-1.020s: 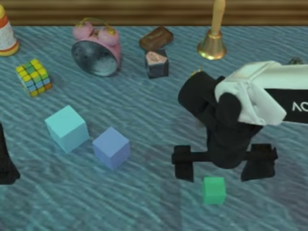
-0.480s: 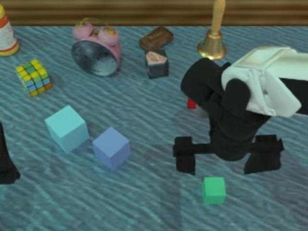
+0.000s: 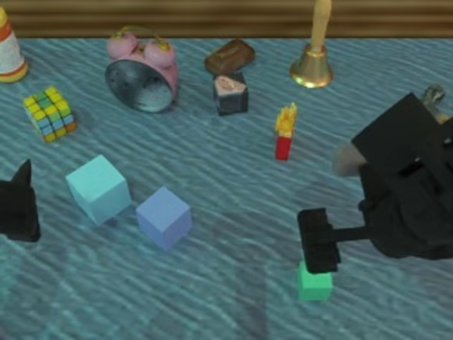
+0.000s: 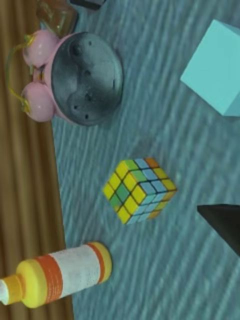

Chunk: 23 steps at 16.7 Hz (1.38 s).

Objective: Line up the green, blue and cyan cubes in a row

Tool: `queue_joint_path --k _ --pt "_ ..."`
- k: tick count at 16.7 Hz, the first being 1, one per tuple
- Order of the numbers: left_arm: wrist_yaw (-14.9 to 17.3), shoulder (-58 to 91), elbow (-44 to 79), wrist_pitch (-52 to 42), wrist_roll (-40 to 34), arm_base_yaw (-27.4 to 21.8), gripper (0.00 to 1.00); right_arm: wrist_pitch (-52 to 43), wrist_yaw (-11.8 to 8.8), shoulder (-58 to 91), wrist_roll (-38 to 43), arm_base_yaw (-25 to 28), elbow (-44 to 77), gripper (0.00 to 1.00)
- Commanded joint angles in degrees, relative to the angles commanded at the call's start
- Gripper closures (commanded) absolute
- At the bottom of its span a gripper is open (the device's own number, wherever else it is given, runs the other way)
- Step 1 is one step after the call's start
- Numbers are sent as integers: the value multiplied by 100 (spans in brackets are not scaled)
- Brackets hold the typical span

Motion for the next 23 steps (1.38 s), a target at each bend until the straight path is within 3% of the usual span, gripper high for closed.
queue_joint_path --k 5,13,18,23 --pt "15 3202 2112 -1542 357 -702 0 1297 -77 -2834 -1002 -730 -2066 0" --pt "30 7499 5123 -3722 867 -1692 0 3266 -79 -6559 -2537 -2758 -4625 0" --pt "20 8845 6243 -4389 1048 -2034 0 4091 -44 -7730 -3034 -3804 -5172 0" --pt "16 9012 6396 -4467 1071 -2076 0 4203 -42 -7907 -3084 -3957 -5219 0"
